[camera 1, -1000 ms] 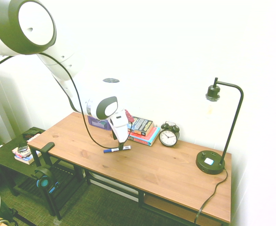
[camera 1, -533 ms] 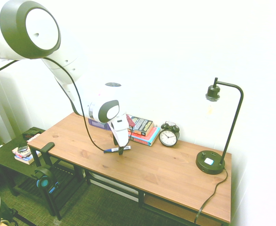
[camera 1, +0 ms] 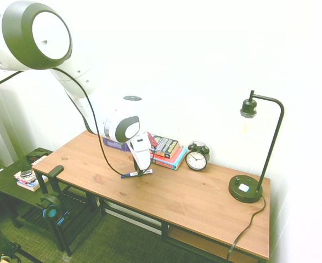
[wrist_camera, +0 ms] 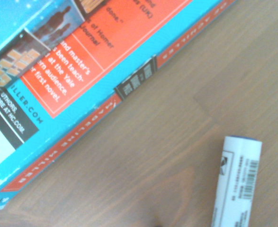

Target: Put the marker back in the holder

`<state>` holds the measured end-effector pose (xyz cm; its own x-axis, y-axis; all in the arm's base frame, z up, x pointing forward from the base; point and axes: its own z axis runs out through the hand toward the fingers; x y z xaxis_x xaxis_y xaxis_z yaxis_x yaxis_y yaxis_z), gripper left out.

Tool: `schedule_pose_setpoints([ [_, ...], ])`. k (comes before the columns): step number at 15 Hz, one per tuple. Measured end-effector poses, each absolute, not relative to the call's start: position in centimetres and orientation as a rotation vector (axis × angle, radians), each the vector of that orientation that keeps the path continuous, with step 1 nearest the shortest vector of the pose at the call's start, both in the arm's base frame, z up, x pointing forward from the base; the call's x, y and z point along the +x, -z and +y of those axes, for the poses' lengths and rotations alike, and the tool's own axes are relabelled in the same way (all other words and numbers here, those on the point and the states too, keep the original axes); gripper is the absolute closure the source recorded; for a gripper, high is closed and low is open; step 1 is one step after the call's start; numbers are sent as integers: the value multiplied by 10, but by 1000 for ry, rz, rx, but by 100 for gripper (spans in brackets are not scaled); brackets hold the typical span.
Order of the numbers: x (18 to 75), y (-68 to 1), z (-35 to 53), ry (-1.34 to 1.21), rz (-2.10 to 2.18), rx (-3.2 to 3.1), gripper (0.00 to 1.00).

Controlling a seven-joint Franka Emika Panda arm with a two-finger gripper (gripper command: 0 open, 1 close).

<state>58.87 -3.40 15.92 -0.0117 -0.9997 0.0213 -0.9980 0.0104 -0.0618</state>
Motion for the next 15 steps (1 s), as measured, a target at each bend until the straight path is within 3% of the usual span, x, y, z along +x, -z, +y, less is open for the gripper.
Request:
schedule_pose_setpoints([
  [9,593,-162,-34,127,2167,-2193,100],
  [15,551,-228,-14,451,1978,-2098,100],
])
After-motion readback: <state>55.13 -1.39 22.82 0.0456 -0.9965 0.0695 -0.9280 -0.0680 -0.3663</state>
